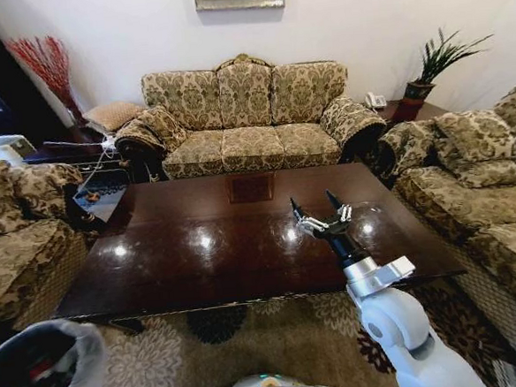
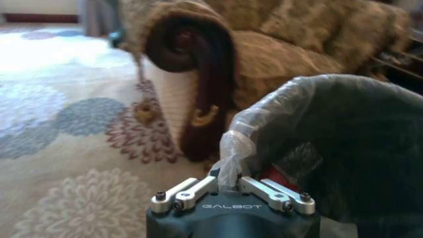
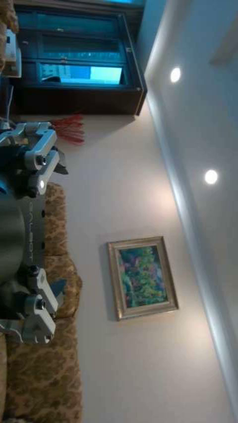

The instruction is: Move to the front of the table and place the trash on the table into the trash bin.

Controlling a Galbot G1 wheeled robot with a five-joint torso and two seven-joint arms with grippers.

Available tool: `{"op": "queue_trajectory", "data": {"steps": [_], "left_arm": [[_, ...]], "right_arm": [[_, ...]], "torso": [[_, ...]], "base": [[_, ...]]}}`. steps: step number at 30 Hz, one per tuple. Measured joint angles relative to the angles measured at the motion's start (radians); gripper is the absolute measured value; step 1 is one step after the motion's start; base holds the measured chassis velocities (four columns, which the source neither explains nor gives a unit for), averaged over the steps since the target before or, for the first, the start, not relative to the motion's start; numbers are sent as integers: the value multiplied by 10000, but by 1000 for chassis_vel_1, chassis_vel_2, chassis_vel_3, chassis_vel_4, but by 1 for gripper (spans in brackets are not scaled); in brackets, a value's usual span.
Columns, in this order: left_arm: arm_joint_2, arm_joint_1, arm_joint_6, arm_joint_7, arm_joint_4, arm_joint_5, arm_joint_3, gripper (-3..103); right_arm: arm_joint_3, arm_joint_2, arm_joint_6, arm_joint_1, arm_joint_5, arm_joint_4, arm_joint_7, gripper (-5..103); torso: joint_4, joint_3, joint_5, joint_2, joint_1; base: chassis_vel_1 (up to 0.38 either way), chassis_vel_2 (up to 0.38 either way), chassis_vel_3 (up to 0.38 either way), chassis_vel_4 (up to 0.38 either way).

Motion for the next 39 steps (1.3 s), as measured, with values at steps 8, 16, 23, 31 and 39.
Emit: {"op": "queue_trajectory", "data": {"steps": [8,16,23,31,39], "left_arm": [[103,-70,242,86,1121,45,73,0],[389,-245,239,60,1757,-172,139,0],[677,-588,321,0,3066,-294,473,0],[1200,-1301,265,61,5391,-753,923,0],[1232,-2136,488,6,6608,-1274,1316,0]], "right_arm": [[205,-47,252,-156,15,-42,-72,100],[69,-55,282,-122,12,-208,-91,100],[311,-314,431,-76,294,-173,-213,100],[555,-496,509,-356,353,-184,-243,100],[1079,-889,522,-516,712,-70,-246,100]], "torso": [[4,1,-20,0,0],[-2,0,-16,-1,1],[-2,0,-20,-1,0],[0,0,-20,0,0],[-3,0,-12,-1,0]], "base": [[0,0,0,0],[0,0,0,0],[0,0,0,0],[0,0,0,0],[0,0,0,0]]}}
